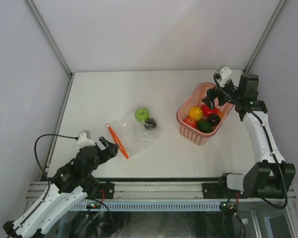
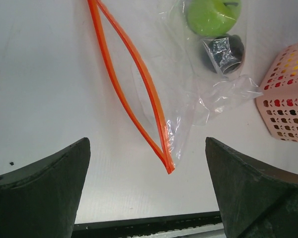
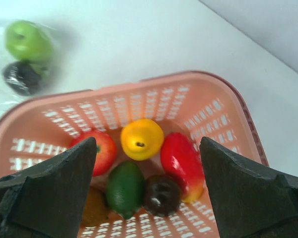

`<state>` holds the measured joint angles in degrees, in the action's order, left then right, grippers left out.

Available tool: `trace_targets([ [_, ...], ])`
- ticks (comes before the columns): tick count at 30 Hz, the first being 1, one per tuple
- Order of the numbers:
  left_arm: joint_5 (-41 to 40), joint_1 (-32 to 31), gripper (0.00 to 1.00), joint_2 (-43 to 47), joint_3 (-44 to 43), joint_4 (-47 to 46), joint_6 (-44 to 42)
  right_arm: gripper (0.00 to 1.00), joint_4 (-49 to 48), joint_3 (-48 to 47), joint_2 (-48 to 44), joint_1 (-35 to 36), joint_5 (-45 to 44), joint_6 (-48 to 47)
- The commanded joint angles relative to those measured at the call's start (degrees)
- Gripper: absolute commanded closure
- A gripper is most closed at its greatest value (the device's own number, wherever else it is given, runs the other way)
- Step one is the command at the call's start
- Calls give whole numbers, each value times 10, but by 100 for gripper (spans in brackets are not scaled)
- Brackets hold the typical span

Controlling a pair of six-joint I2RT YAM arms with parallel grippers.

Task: Open the zip-top bag and remove the fake food
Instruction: Place the fake fruit in the bin.

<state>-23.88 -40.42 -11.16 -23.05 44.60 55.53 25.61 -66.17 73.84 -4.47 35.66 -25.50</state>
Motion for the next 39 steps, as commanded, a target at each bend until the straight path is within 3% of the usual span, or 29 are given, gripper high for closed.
trace_targets([
  [1, -24, 3, 1, -24, -17, -44, 8, 17, -23, -7, -39, 11, 116, 16],
  [7, -21, 6, 8, -29, 18, -97, -3, 15, -34, -5, -52, 49, 146, 11],
  [11, -17, 10, 13, -38, 21, -104, -18, 6, -55, -5, -58, 65, 154, 4],
  [13, -16, 14, 15, -39, 21, -105, -27, 0, -83, -5, -57, 66, 185, 15],
  [17, -11, 24, 17, -36, 23, -107, -40, 0, -154, -10, -39, 64, 274, 83],
  [20, 2, 35, 18, -32, 31, -119, -47, 0, -157, -30, -18, 78, 345, 84],
  [27, 26, 56, 21, -28, 45, -136, -59, 0, 38, -133, 31, 198, 312, -112],
  [28, 31, 60, 24, -27, 50, -141, -60, 0, 116, -174, 61, 244, 283, -183],
  [30, 33, 63, 28, -25, 56, -145, -57, 1, 162, -205, 84, 280, 249, -232],
  [39, 34, 67, 54, -12, 85, -155, -39, 1, 221, -274, 171, 398, 132, -312],
])
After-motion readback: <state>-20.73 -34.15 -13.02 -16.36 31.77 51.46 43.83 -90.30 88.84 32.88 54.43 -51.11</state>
